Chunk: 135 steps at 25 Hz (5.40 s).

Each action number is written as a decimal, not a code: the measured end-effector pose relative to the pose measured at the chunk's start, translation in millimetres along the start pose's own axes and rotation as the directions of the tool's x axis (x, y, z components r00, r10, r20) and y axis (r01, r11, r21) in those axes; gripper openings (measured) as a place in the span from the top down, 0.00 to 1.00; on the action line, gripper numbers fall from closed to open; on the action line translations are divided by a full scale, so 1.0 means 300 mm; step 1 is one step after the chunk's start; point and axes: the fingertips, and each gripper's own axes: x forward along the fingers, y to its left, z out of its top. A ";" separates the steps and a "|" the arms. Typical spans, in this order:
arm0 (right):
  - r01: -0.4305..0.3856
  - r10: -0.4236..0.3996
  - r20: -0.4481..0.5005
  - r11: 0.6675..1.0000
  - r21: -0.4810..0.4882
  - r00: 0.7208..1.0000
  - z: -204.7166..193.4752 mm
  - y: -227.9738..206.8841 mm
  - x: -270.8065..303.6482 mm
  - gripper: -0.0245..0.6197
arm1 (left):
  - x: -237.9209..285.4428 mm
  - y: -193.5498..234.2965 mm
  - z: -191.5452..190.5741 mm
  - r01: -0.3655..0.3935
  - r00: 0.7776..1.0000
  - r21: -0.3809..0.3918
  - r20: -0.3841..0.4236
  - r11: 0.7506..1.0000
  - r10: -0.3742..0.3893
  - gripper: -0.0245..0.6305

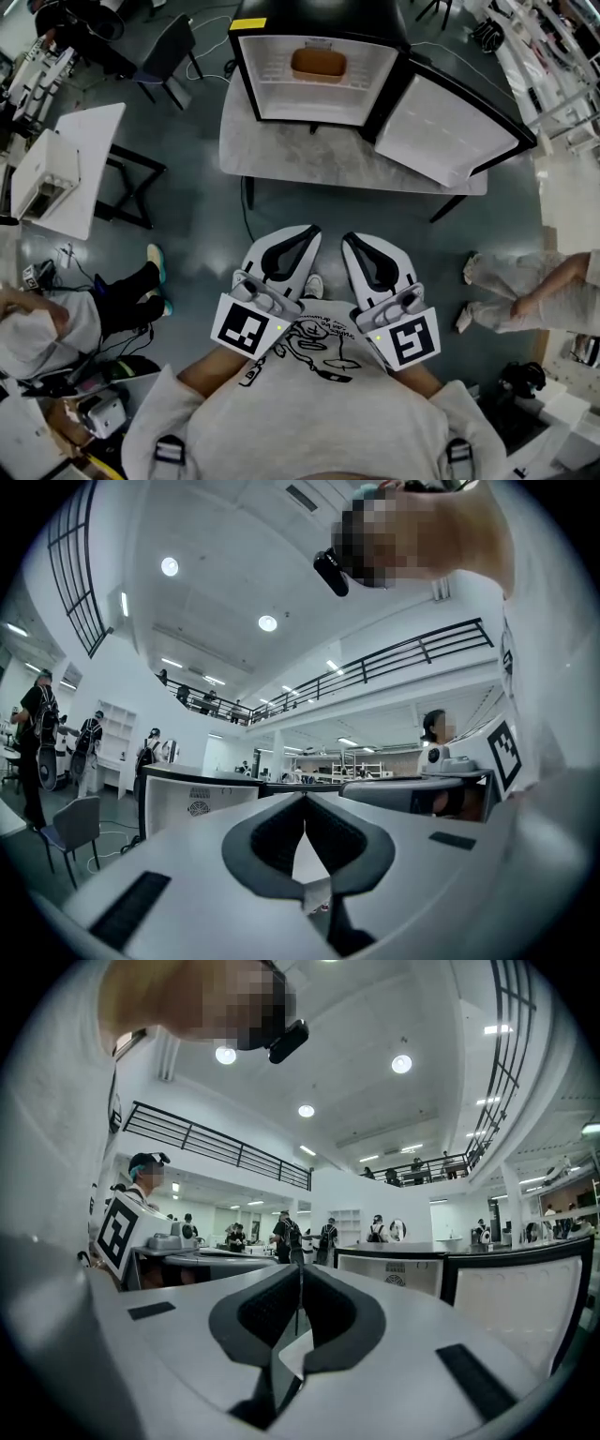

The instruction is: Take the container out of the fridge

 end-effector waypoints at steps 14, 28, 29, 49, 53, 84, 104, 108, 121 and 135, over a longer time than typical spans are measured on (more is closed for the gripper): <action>-0.020 0.020 -0.021 1.000 0.011 1.000 -0.033 -0.116 -0.042 0.91 | 0.106 -0.037 -0.023 -0.036 0.999 -0.002 -0.001 0.999 0.036 0.94; -0.019 0.019 -0.003 1.000 0.010 1.000 -0.024 -0.163 -0.053 0.91 | 0.159 -0.058 -0.026 -0.034 0.999 0.005 -0.007 0.999 0.034 0.94; -0.018 0.018 -0.002 1.000 0.009 1.000 -0.023 -0.167 -0.049 0.91 | 0.164 -0.055 -0.025 -0.033 0.999 0.005 -0.005 0.999 0.033 0.94; 0.002 -0.002 -0.002 1.000 0.001 1.000 -0.015 -0.275 0.188 0.91 | 0.306 0.165 -0.013 0.000 1.000 -0.005 -0.003 1.000 0.000 0.94; 0.007 -0.007 -0.005 1.000 -0.001 1.000 -0.014 -0.303 0.256 0.91 | 0.344 0.229 -0.006 0.009 1.000 -0.005 -0.001 1.000 -0.009 0.94; 0.030 -0.031 -0.029 0.999 -0.020 0.999 -0.025 -0.477 0.843 0.91 | 0.577 0.786 0.009 0.041 0.999 -0.030 -0.003 0.999 -0.041 0.94; 0.043 -0.043 -0.055 0.999 -0.013 0.998 -0.065 -0.552 1.036 0.91 | 0.676 0.976 -0.013 0.051 0.999 -0.056 -0.007 0.997 -0.052 0.94; 0.046 -0.046 -0.065 0.999 -0.006 0.997 -0.079 -0.567 1.050 0.91 | 0.688 0.995 -0.026 0.047 0.999 -0.059 -0.012 0.997 -0.048 0.94; 0.020 -0.022 -0.067 0.999 -0.025 0.998 -0.079 -0.653 1.039 0.91 | 0.763 0.983 -0.025 0.012 1.000 -0.053 -0.024 0.999 -0.013 0.94; 0.025 -0.030 -0.096 0.999 -0.045 0.995 -0.126 -0.752 1.036 0.91 | 0.833 0.992 -0.067 -0.012 0.997 -0.043 -0.070 0.999 0.009 0.94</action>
